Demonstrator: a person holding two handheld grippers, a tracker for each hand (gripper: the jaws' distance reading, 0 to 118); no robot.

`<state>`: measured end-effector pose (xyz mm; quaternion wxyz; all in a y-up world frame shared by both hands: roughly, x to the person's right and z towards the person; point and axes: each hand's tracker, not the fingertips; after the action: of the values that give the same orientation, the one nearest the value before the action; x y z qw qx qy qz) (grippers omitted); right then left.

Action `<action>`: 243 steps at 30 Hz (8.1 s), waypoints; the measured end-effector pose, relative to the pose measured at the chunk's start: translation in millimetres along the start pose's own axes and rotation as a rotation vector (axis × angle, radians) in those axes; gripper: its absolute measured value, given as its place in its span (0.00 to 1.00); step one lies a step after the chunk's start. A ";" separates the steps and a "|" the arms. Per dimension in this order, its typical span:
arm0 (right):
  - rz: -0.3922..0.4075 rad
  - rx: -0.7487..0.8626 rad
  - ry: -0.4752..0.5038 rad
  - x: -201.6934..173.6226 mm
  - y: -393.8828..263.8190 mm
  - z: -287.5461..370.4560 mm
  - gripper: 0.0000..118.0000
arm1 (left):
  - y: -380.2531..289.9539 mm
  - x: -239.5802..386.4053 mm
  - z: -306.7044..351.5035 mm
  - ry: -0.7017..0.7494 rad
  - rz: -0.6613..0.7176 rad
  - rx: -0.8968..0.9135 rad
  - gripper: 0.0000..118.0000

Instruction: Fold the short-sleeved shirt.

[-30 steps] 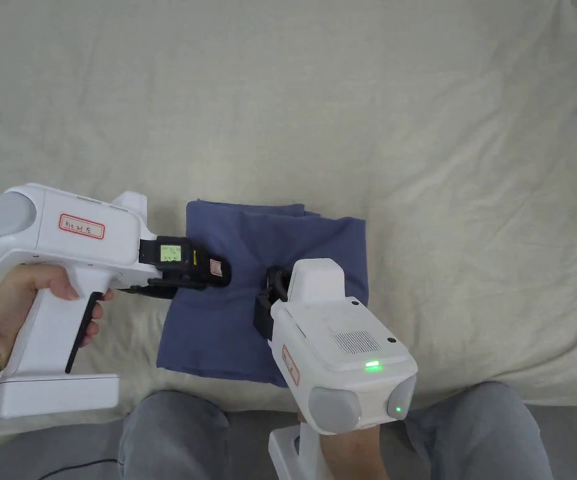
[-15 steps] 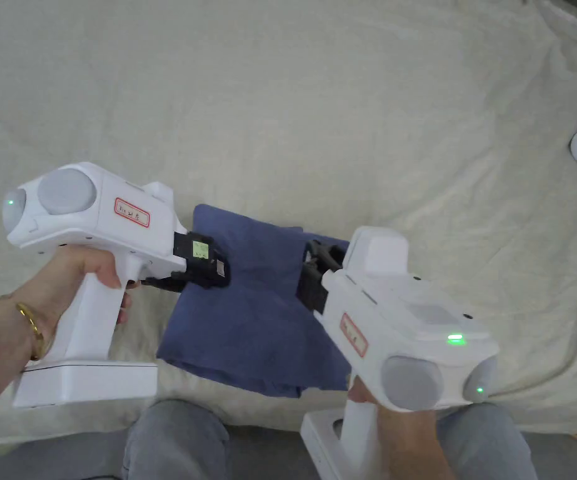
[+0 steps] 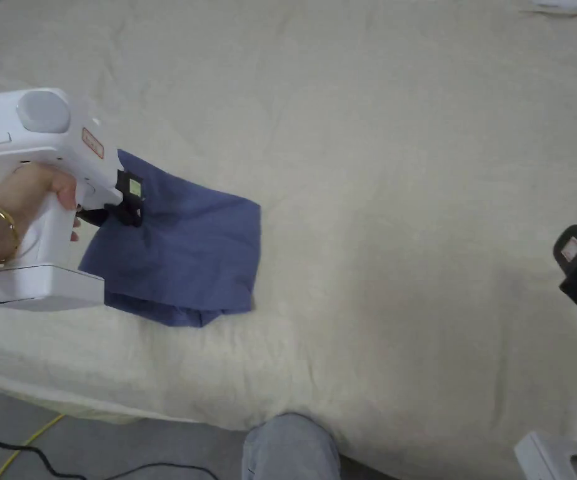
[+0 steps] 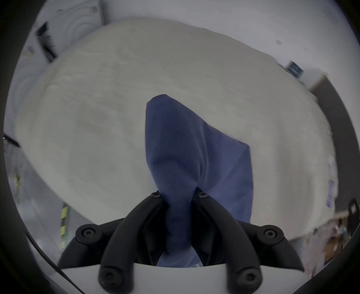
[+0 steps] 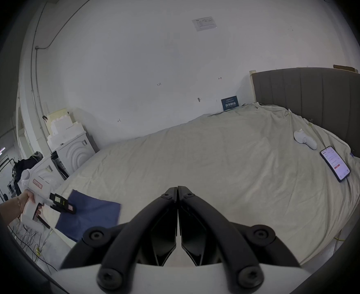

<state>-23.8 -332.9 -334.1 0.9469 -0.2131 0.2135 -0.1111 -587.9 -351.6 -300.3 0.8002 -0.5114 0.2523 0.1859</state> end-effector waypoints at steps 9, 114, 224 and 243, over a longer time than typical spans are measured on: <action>0.008 -0.090 -0.071 -5.1 -17.2 -29.1 0.00 | 60.1 -113.3 -33.8 0.425 0.031 0.079 0.14; 0.301 0.221 -0.158 77.6 19.5 106.5 0.00 | -244.7 245.8 122.2 -0.219 -0.277 0.955 0.00; 0.106 -0.200 -0.372 88.6 -49.9 77.4 0.97 | -324.7 217.8 4.4 -0.110 -0.141 0.554 1.00; 0.280 -0.125 -0.487 111.0 -130.1 61.0 0.97 | -328.2 216.6 3.9 -0.112 -0.161 0.551 1.00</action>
<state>86.4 -459.7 -265.2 0.9614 -0.2600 0.0136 0.0884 -230.8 -473.3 -189.7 0.9337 -0.2823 0.2074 0.0743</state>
